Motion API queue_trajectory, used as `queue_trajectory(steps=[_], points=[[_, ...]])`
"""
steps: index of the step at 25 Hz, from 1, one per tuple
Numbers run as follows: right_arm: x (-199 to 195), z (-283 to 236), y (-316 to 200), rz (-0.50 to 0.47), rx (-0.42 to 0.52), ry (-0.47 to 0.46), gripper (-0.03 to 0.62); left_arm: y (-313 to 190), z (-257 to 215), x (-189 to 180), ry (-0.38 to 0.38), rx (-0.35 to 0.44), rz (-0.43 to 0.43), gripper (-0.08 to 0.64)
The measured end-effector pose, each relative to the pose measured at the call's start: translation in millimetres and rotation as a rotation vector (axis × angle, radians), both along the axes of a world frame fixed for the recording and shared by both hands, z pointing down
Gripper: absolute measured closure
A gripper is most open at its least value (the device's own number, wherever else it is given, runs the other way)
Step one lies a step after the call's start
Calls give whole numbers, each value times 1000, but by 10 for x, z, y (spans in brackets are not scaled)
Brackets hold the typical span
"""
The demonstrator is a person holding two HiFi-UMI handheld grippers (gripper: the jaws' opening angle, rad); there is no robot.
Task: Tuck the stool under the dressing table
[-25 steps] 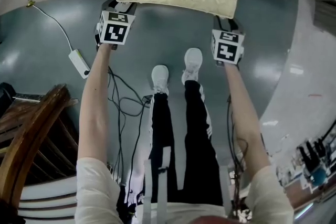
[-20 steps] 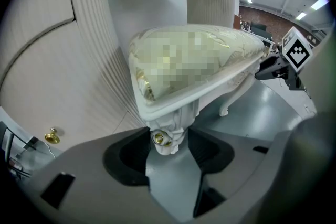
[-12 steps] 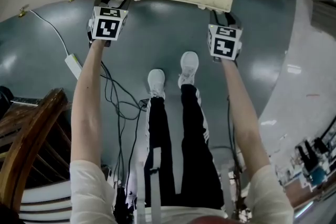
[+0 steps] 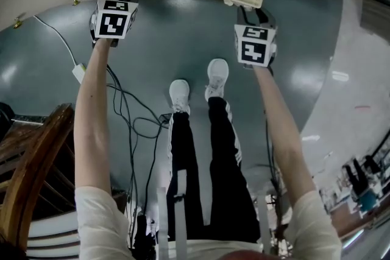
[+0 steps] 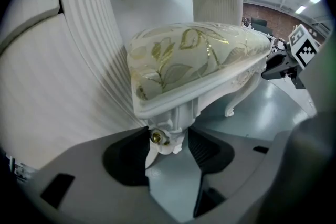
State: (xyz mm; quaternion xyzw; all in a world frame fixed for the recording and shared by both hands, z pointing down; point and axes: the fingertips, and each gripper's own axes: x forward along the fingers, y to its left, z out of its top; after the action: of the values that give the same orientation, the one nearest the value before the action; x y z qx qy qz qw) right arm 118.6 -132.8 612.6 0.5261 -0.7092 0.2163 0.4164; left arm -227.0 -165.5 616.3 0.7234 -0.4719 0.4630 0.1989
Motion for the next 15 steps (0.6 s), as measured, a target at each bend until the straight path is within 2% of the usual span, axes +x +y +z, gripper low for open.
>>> queue_trajectory(steps=[5,10,15], points=[[2,-44,-257,52,20,-2,426,-139,-56,9,3,6,-25,334],[88,-58,-504,31,28,28,426,-233,-74,98,32,56,-54,334],[179,-100,-789,60,48,29,431,-364,-73,185,50,87,-91,334]])
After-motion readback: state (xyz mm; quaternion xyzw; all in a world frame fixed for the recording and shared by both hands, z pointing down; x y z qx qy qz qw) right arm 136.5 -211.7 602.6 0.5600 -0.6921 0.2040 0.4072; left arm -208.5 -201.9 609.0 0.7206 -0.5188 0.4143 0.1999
